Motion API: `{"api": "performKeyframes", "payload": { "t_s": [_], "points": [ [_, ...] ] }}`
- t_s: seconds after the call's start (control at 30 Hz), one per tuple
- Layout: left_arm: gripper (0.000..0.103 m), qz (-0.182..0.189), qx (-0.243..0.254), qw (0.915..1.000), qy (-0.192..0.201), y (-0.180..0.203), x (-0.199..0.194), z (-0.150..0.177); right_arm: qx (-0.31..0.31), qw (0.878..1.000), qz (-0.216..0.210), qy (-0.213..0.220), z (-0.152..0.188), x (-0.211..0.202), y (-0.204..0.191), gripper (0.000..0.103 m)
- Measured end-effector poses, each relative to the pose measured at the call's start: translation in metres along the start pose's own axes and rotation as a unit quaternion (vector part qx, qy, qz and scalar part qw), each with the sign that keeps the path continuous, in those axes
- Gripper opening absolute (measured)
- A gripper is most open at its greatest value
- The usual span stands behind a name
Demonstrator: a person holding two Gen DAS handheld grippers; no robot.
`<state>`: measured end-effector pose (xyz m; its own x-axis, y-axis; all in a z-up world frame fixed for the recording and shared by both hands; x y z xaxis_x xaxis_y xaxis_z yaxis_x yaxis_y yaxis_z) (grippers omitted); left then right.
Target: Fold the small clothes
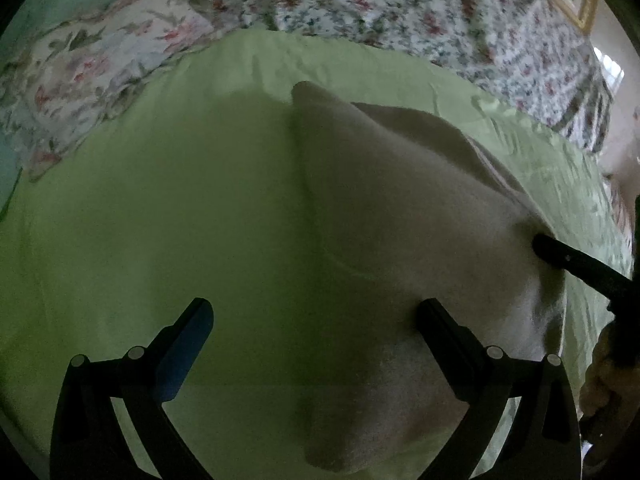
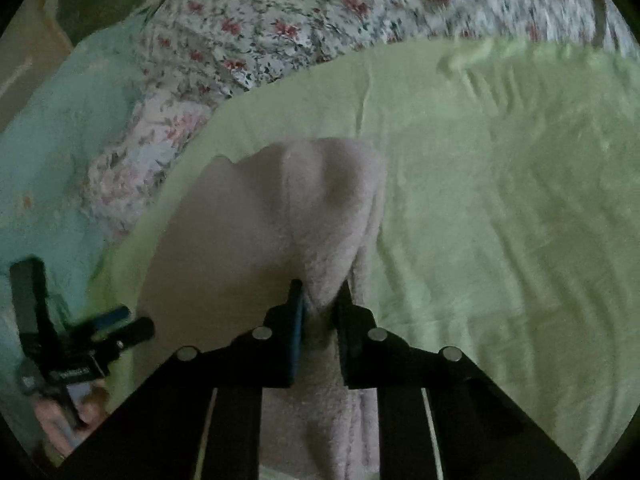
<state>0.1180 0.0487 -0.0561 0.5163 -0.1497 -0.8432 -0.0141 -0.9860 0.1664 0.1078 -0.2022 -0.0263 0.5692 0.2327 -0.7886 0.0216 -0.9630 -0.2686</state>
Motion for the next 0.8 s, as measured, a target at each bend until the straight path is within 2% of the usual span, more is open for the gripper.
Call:
{"api": "performKeyframes", "payload": {
  "t_s": [0.1,0.23,0.27,0.33,0.5,0.57,0.67,0.77,0.8],
  "points": [
    [0.103,0.0,0.011,0.9999,-0.01,0.006,0.01,0.008,-0.005,0.999,0.023,-0.027,0.009,0.019,0.006,0.016],
    [0.103,0.002,0.004,0.9998,-0.017,0.003,0.017,0.012,0.031,0.999,0.013,-0.033,0.016,0.03,0.018,0.023],
    [0.103,0.004,0.002,0.9998,-0.019,0.002,0.016,0.012,0.033,0.999,0.015,-0.03,0.014,0.027,0.019,0.03],
    [0.103,0.004,-0.002,0.9998,-0.021,0.001,0.014,0.011,0.029,0.999,0.023,-0.026,0.013,0.019,0.016,0.034],
    [0.103,-0.005,-0.002,0.9998,-0.018,0.0,0.003,0.021,0.018,0.999,0.037,0.005,0.017,-0.018,0.001,0.035],
    [0.103,-0.007,0.002,0.9997,-0.021,0.0,0.003,0.026,0.008,1.0,0.023,0.015,0.022,-0.03,-0.011,0.035],
    [0.103,-0.011,0.004,0.9994,-0.031,-0.002,0.007,0.034,-0.014,1.0,0.008,-0.007,0.039,-0.026,-0.026,0.035],
    [0.103,-0.012,0.007,0.9992,-0.036,-0.002,0.008,0.04,-0.025,0.997,0.039,-0.058,0.058,-0.004,-0.018,0.035],
    [0.103,-0.013,0.008,0.9992,-0.036,-0.003,0.007,0.041,-0.021,0.997,0.04,-0.06,0.061,0.0,-0.014,0.035]
  ]
}}
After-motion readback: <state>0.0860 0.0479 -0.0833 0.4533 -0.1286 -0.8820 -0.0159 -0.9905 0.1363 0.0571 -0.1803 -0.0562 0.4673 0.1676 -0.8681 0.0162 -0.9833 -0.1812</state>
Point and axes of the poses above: each gripper's, at about its wrist camera, not at the fingertips, and x roughly the way its jaws point, y to its right, z to its underside, the point moved 3 cm from there along x, roughly the way its jaws point, and after that the axes turned 6 degrees about -x, right-handed, at the moved point
